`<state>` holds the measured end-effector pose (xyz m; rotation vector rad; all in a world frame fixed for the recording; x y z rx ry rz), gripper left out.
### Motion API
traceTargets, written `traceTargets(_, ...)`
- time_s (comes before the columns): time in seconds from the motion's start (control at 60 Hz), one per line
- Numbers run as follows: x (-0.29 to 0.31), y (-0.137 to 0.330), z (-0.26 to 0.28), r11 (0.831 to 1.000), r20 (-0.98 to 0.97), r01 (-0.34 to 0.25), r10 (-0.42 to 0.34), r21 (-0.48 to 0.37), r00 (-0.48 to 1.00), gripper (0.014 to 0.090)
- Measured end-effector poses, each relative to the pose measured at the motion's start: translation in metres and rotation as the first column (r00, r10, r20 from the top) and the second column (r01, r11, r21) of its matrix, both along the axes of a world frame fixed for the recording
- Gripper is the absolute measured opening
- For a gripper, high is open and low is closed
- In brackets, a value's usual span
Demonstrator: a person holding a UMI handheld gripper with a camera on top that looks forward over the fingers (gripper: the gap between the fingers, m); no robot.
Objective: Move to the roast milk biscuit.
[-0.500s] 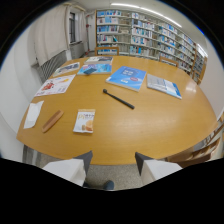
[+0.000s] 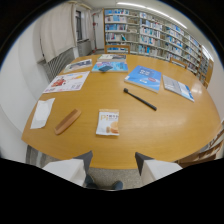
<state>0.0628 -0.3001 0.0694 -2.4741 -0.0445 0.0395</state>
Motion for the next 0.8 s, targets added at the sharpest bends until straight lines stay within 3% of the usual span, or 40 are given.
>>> traceTargets(0.283, -0.034, 0.038, -0.018, 1.0, 0.005, 0.001, -0.001, 0.001, 1.0, 0.0848)
traceTargets(0.8, -0.029, 0.127, -0.062, 1.0, 0.045, 0.025, -0.025, 0.013, 0.999, 0.0846)
